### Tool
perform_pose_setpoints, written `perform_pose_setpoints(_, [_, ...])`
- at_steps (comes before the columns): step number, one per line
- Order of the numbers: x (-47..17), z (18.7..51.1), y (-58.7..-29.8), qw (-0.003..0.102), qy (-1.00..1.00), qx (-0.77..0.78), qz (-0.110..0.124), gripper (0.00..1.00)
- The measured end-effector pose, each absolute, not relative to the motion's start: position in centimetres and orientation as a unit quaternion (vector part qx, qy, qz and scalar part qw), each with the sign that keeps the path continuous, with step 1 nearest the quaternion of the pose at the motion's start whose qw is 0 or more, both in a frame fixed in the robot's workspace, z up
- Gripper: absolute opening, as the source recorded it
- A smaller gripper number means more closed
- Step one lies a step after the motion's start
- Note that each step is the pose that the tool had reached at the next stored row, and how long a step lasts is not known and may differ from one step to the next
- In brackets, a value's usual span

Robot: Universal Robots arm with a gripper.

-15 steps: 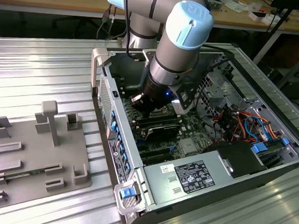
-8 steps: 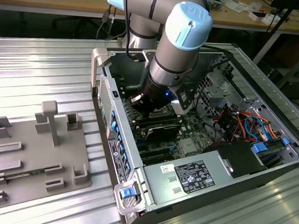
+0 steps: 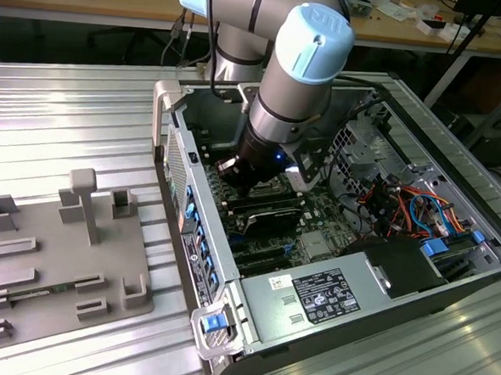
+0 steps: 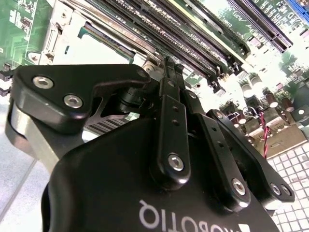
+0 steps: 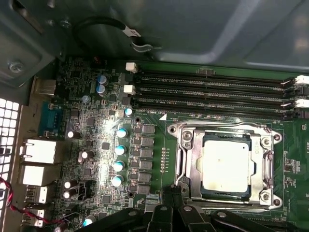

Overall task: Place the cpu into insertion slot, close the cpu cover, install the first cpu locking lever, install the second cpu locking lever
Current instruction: 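Install the second cpu locking lever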

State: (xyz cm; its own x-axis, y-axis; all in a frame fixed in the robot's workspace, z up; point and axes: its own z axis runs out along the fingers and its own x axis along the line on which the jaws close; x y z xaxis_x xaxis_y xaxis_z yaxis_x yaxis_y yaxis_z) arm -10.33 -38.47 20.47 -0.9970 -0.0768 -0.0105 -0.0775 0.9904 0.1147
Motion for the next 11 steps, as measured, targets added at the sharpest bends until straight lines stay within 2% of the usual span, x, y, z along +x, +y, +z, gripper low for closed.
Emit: perform_pose_setpoints(11, [-10.33, 20.07, -38.34, 0.003, 0.998, -0.039, 0.055, 0.11])
